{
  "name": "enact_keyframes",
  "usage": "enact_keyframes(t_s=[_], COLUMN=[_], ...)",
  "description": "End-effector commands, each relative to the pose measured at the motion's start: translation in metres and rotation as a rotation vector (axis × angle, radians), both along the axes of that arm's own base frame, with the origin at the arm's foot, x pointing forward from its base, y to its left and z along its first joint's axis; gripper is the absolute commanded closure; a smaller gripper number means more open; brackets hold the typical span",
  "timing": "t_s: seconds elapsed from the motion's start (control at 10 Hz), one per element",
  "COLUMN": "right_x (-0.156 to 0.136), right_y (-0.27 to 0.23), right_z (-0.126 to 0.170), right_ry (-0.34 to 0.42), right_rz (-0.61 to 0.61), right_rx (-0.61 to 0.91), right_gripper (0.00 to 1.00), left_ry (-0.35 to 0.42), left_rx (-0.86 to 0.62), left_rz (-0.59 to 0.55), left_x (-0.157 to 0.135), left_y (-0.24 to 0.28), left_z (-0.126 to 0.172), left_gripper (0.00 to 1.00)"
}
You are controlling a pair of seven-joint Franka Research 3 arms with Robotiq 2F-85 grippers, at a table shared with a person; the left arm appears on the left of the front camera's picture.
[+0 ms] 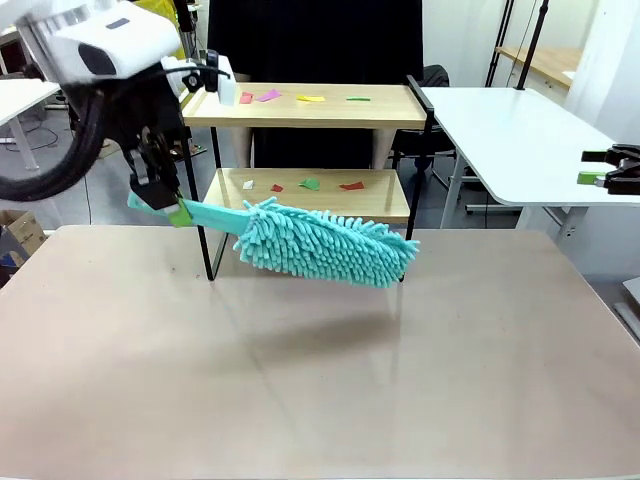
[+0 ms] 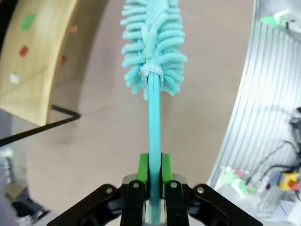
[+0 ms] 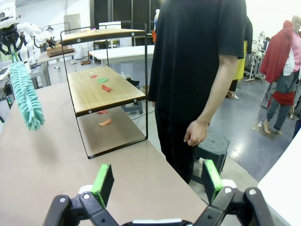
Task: Clean the shelf.
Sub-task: Clean the specific section of the Shelf indicated by the human with the Duster.
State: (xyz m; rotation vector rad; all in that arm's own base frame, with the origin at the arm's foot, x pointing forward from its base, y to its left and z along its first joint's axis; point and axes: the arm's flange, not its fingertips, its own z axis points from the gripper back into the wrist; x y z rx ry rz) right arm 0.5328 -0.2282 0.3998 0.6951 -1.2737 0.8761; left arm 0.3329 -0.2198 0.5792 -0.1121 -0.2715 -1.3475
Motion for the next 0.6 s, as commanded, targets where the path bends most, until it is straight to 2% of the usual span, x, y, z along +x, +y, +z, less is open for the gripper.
enact_keyframes(t_s=[0.0, 0.1, 0.2, 0.3, 0.4, 0.5], right_x=[0.001, 0.001, 0.001, 0.001, 0.001, 0.001], right_y=[0.002, 0.002, 0.002, 0.002, 0.002, 0.002], right_z=[0.003, 0.003, 0.003, 0.003, 0.003, 0.003], right_ry=[-0.006, -0.006, -0.006, -0.006, -0.006, -0.006], right_rz=[0.000, 0.000, 0.000, 0.000, 0.000, 0.000], right_rx=[0.000, 0.000, 0.000, 0.000, 0.000, 0.000], right_gripper=[0.00, 0.00, 0.00, 0.00, 0.00, 0.00], left_ry=[-0.026, -0.051, -0.023, -0.006, -0.026, -0.026], left_rx=[-0.083, -0.151, -0.152, -0.093, -0.089, -0.089], left_rz=[-0.031, -0.059, -0.029, -0.067, -0.012, -0.012], left_x=[0.005, 0.009, 0.013, 0.014, 0.009, 0.009], left_y=[0.003, 0.001, 0.003, 0.012, -0.001, -0.001], left_z=[-0.040, -0.054, -0.068, -0.066, -0.058, -0.058], left_gripper=[0.87, 0.87, 0.87, 0.87, 0.87, 0.87])
